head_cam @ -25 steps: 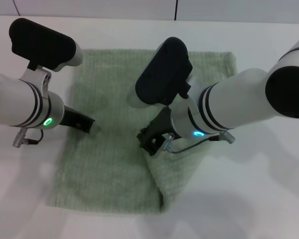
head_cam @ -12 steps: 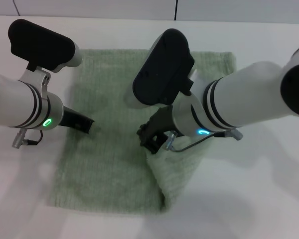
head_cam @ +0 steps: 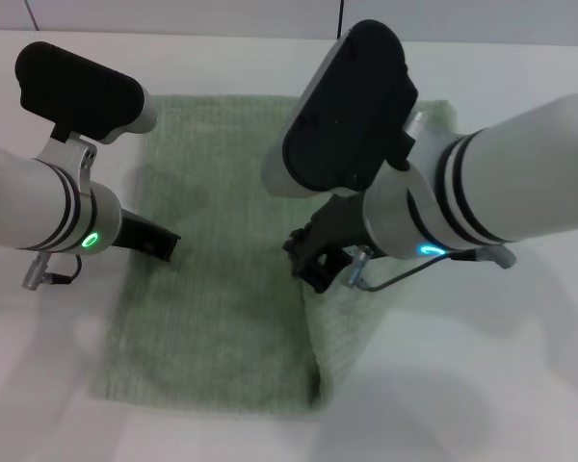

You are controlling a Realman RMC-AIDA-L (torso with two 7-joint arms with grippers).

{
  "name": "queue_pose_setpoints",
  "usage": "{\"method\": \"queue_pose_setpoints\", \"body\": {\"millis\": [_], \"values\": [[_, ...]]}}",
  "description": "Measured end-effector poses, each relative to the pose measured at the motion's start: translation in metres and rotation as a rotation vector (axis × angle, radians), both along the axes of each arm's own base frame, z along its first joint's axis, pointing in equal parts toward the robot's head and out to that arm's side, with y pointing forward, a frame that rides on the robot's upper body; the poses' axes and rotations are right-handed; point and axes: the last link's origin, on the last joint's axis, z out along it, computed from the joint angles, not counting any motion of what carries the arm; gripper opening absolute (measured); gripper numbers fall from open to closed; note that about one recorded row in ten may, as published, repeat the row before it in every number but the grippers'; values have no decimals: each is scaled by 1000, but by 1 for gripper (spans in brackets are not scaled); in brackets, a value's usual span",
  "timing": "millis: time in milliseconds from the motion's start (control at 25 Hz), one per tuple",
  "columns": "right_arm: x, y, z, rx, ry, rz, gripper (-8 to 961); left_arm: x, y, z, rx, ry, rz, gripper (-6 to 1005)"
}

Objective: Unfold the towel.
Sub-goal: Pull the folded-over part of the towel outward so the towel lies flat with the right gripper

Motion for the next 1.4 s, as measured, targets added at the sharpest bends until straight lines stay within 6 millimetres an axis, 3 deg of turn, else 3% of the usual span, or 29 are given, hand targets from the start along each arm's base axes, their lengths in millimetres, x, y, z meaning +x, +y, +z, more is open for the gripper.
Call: {"method": "queue_pose_setpoints", "body": {"millis": [400,1400], "values": [[-5,-23,24,45,-39,14,24,2,0,0,1,-2,-5,-1],[11,-52,32,38,-120,-13,26,-1,1,-4,12,-18,-9,-1]]}}
